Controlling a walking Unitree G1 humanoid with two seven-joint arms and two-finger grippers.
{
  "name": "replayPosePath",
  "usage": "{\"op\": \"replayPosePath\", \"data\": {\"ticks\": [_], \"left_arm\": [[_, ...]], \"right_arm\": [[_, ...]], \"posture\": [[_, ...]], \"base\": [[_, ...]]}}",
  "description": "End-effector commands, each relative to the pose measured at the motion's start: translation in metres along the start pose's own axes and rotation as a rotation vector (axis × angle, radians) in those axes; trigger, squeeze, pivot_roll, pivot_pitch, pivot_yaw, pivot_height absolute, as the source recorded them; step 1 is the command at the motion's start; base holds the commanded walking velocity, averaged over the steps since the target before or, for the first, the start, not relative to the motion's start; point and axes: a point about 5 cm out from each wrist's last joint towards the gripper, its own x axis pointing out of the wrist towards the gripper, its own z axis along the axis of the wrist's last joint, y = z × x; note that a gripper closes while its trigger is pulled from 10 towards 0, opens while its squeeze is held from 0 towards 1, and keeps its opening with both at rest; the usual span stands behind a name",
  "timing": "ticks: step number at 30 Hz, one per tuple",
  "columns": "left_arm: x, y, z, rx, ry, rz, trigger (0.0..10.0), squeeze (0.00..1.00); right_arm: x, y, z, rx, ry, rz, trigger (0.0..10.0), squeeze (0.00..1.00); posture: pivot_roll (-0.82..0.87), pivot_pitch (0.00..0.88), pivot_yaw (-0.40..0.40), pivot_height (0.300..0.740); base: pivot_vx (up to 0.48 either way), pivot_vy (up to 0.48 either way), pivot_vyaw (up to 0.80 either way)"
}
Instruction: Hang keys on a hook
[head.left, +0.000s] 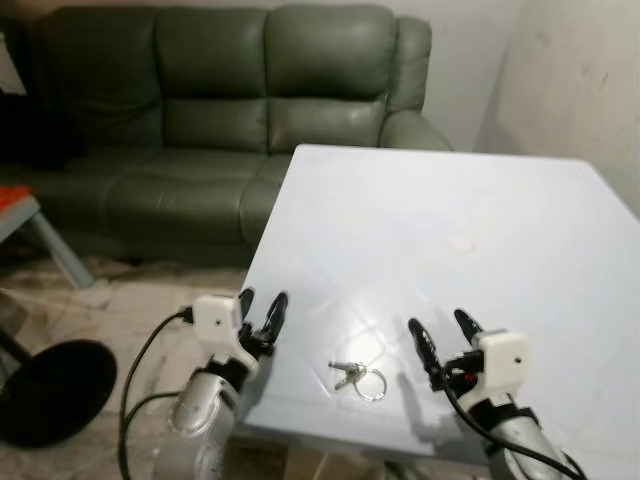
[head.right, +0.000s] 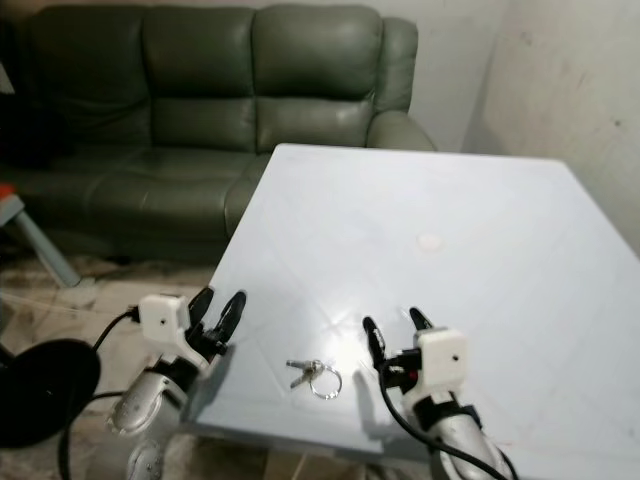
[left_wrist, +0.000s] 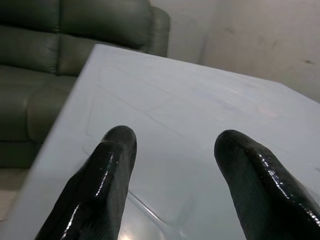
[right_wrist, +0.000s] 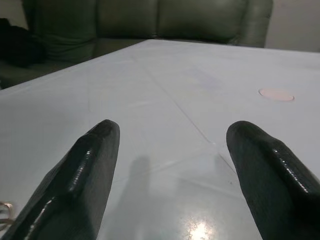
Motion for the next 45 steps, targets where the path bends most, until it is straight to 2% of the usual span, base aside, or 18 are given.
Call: {"op": "replayPosePath", "data": {"ticks": [1,12,18,20,23,28,34,38,45], "left_arm": [[-0.004,0.001,0.002,0.035,-0.008,-0.009,10.0,0.0],[-0.011,-0.008,-0.002,0.066,0.021,-0.057,10.0,0.0],[-0.018,-0.029,-0.006,0.07,0.07,-0.145,10.0,0.0],[-0.021,-0.037,-0.007,0.126,0.076,-0.211,10.0,0.0],[-0.021,-0.037,-0.006,0.144,0.078,-0.204,10.0,0.0],[-0.025,-0.047,-0.004,0.207,0.1,-0.272,10.0,0.0],[-0.028,-0.051,0.0,0.216,0.115,-0.313,10.0,0.0],[-0.031,-0.051,-0.001,0.211,0.13,-0.314,10.0,0.0],[-0.036,-0.053,0.001,0.213,0.14,-0.312,10.0,0.0]], "right_arm": [[0.003,0.003,0.004,0.005,-0.013,0.029,10.0,0.0],[0.004,0.004,0.005,-0.017,0.011,0.147,10.0,0.0],[0.01,0.004,0.015,-0.074,0.009,0.233,10.0,0.0],[0.013,0.004,0.018,-0.099,0.021,0.269,10.0,0.0],[0.014,0.003,0.02,-0.115,0.021,0.286,10.0,0.0],[0.015,-0.002,0.025,-0.163,0.04,0.363,10.0,0.0],[0.015,-0.005,0.024,-0.181,0.073,0.387,10.0,0.0],[0.014,-0.006,0.022,-0.166,0.096,0.385,10.0,0.0],[0.015,-0.004,0.021,-0.191,0.11,0.39,10.0,0.0]], "posture": [[-0.03,0.045,-0.001,0.74],[-0.02,0.05,-0.005,0.74],[-0.02,0.061,0.0,0.74],[-0.02,0.063,0.001,0.74],[-0.02,0.067,0.001,0.74],[-0.02,0.069,-0.003,0.74],[-0.03,0.063,-0.01,0.74],[-0.03,0.061,-0.01,0.74],[-0.03,0.086,-0.019,0.74]], "base": [[0.0,0.0,0.0],[0.0,0.0,0.0],[0.0,0.0,0.0],[0.0,0.0,0.0],[0.0,0.0,0.0],[0.0,0.0,0.0],[0.0,0.0,0.0],[0.0,0.0,0.0],[0.0,0.0,0.0]]}}
